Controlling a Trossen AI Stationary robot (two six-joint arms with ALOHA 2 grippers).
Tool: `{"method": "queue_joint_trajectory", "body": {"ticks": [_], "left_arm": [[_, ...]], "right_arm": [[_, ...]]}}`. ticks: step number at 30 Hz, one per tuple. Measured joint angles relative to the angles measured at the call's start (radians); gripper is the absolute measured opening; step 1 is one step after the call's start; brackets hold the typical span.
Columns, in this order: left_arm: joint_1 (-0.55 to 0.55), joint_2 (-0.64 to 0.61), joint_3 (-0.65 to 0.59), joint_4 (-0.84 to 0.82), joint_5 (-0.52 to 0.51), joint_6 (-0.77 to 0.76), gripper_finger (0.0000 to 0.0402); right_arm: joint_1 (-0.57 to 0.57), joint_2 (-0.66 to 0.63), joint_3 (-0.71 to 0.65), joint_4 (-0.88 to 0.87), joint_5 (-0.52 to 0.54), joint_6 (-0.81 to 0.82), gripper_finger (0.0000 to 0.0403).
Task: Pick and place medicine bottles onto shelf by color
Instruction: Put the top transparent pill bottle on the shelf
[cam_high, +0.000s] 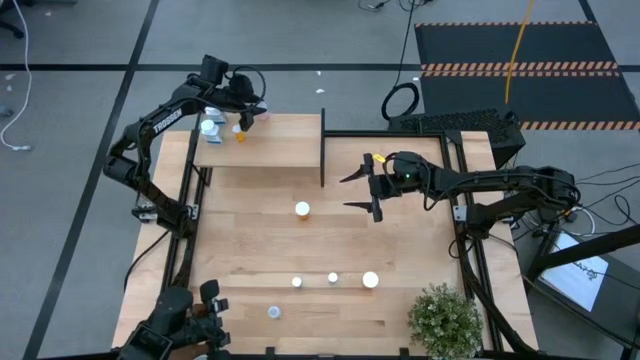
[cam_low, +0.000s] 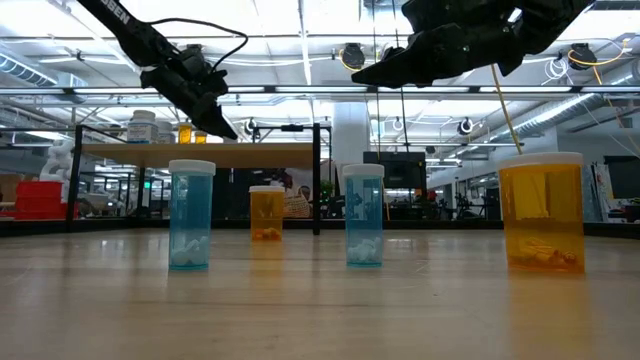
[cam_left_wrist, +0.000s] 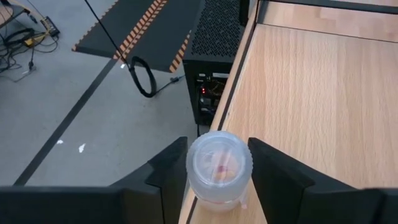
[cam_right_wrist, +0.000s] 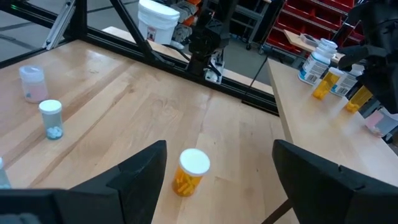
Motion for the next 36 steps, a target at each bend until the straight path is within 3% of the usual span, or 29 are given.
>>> {"method": "queue_joint_trajectory", "body": {"ticks": [24, 36], "left_arm": [[-0.022, -0.002, 0.000, -0.028, -0.002, -0.028, 0.0170], [-0.038, -0.008, 0.000, -0.049, -0.061, -0.068, 0.0168]], "right_arm": [[0.000, 0.000, 0.000, -0.001, 0.000, -0.002, 0.0286], [0.000, 0.000, 0.000, -0.003, 0.000, 0.000, 0.0286]]}}
